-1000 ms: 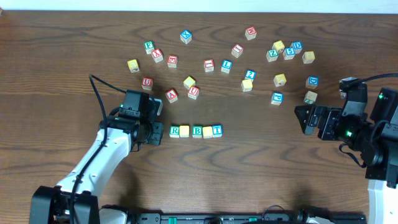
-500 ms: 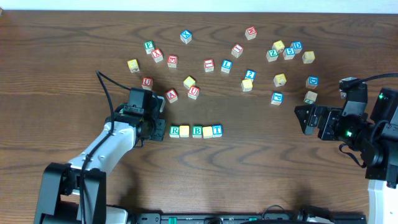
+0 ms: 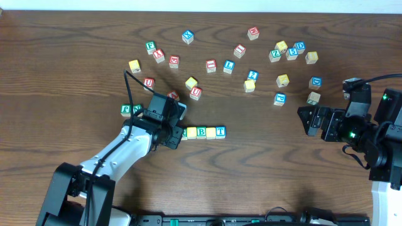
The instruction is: Spell out ROBOT
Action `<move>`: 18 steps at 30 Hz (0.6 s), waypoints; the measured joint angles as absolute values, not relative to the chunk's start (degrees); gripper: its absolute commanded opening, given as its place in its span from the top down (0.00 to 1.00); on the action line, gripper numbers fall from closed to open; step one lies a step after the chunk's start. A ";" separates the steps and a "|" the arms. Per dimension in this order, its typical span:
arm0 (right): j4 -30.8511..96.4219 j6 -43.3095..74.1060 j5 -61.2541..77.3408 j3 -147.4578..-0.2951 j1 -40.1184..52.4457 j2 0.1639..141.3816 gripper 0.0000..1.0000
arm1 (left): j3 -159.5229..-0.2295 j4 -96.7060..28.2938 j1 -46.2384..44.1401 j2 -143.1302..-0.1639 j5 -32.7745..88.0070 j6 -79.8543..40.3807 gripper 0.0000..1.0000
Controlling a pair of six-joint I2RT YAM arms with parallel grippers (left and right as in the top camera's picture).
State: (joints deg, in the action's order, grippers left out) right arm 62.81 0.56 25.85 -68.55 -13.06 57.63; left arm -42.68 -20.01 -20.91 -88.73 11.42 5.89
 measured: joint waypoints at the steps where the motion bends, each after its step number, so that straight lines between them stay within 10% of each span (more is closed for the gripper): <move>1: 62.81 0.56 25.85 -68.55 -13.06 57.63 0.01 | -42.68 -20.01 -20.91 -88.73 11.42 5.93 0.93; 18: 62.81 0.56 25.85 -68.55 -13.06 57.63 0.01 | -42.68 -18.57 -20.91 -88.73 11.22 6.04 0.93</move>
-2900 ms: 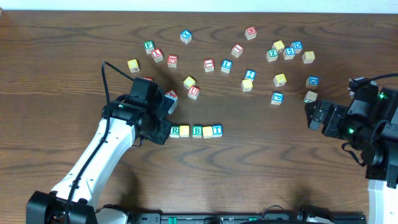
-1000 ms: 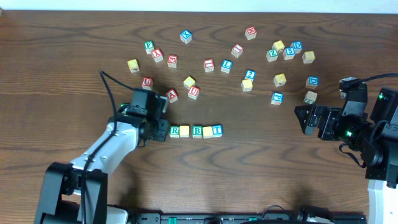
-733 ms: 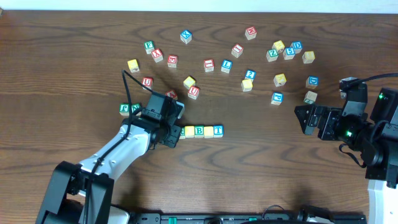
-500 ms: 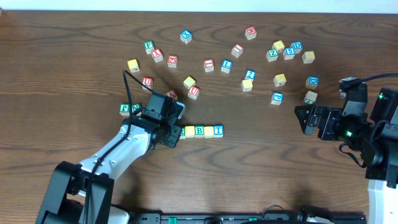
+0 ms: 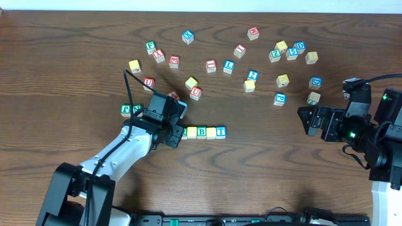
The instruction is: Spell out ROBOT
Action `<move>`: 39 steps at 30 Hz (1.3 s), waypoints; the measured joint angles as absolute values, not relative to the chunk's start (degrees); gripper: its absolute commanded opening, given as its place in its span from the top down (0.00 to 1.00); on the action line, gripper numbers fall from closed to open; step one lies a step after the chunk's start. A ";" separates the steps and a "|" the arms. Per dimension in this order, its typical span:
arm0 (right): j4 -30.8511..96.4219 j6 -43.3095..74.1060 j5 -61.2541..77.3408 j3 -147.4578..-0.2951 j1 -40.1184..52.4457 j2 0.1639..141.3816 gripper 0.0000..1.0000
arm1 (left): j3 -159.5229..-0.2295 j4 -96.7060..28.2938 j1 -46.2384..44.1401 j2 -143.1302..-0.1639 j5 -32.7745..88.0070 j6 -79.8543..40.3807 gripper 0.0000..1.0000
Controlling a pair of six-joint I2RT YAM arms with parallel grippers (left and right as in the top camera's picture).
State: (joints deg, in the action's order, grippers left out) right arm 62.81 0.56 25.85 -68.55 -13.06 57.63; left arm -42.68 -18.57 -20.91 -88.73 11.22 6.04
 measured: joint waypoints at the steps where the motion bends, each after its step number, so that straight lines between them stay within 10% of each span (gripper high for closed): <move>1: 62.81 0.56 25.85 -68.55 -13.06 57.63 0.01 | -42.68 -18.57 -20.91 -88.73 11.22 6.04 0.93; 39: 62.81 0.56 25.85 -68.55 -13.06 57.63 0.01 | -43.22 -10.15 -20.91 -83.24 -2.33 1.28 0.93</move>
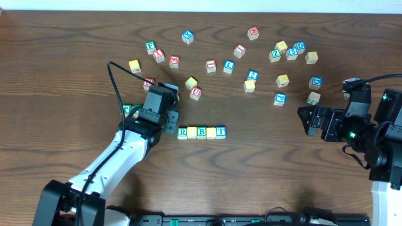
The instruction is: Spell out ROBOT
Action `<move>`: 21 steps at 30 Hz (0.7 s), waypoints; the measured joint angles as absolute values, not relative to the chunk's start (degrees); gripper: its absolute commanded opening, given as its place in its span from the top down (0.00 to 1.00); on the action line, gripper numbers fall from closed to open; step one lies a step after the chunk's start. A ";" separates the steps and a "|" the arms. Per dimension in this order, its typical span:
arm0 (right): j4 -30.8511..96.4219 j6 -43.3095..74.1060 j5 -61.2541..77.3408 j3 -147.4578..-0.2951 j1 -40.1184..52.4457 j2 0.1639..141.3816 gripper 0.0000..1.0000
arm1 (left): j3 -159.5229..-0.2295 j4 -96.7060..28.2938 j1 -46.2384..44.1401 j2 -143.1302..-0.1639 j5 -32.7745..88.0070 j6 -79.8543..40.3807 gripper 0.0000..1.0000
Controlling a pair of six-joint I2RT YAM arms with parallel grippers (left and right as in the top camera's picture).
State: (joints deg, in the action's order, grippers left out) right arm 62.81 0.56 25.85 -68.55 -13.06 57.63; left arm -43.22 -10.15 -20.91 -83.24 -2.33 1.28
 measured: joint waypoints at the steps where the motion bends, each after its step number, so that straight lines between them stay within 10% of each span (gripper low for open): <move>1: 62.81 0.56 25.87 -68.55 -13.06 57.63 0.01 | -43.22 -9.78 -20.91 -83.24 -2.31 1.28 0.93; 21: 62.81 0.56 25.85 -68.55 -13.06 57.63 0.01 | -43.29 -6.70 -23.75 -85.76 9.08 1.26 0.93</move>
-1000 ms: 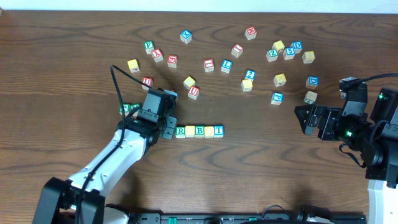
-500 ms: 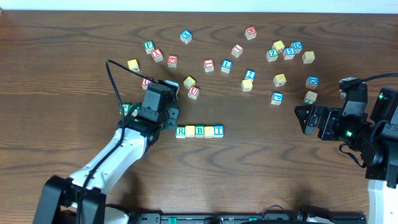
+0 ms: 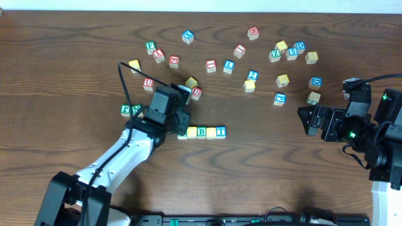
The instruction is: Spell out ROBOT
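A row of letter blocks lies mid-table: a yellow block point(image 3: 191, 132), a green B block point(image 3: 201, 132), another yellow block point(image 3: 211, 132) and a T block point(image 3: 220, 131). My left gripper point(image 3: 182, 124) hangs over the row's left end and hides most of the block there. Its fingers look spread, with nothing between them. Far to the right, my right gripper point(image 3: 305, 122) stands open and empty, pointing left.
Several loose letter blocks are scattered across the back of the table, from a yellow one point(image 3: 134, 64) at the left to a cluster point(image 3: 290, 51) at the right. Two green blocks point(image 3: 130, 109) sit just left of my left arm. A red block point(image 3: 196, 93) lies close behind the left wrist.
My left gripper has moved to the right, from just left of the row to over its left end. The R block that showed there is now mostly covered. The right arm is unchanged.
At first my left gripper sat low at the row's left end, covering that spot, and stayed there. Then it stood back to the left and an R block showed, making the row R, yellow, B, yellow, T. Now the gripper is over that end again.
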Action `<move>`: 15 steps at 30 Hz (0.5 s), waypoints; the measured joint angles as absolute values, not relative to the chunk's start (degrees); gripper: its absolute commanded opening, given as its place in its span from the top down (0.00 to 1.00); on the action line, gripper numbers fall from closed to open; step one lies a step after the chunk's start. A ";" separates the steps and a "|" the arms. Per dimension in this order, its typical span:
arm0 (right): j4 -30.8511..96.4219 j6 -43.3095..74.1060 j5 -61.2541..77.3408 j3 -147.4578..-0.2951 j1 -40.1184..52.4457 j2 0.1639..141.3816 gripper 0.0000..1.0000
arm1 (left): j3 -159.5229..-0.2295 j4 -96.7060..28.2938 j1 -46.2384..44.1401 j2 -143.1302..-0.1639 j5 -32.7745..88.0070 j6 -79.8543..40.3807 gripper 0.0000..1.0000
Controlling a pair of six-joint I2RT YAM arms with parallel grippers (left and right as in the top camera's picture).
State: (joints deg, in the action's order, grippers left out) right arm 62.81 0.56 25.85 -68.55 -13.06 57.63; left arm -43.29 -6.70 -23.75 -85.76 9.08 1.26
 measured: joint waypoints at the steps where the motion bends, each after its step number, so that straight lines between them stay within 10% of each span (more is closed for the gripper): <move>1: 62.81 0.56 25.85 -68.55 -13.06 57.63 0.01 | -43.29 -6.68 -24.27 -85.76 8.60 1.23 0.93; 15: 62.81 0.56 25.87 -68.55 -13.06 57.63 0.01 | -43.29 -8.80 -27.46 -85.76 8.01 1.23 0.93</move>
State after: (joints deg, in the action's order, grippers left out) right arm 62.81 0.56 25.87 -68.55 -13.06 57.63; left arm -43.29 -8.80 -27.46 -85.76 8.01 1.23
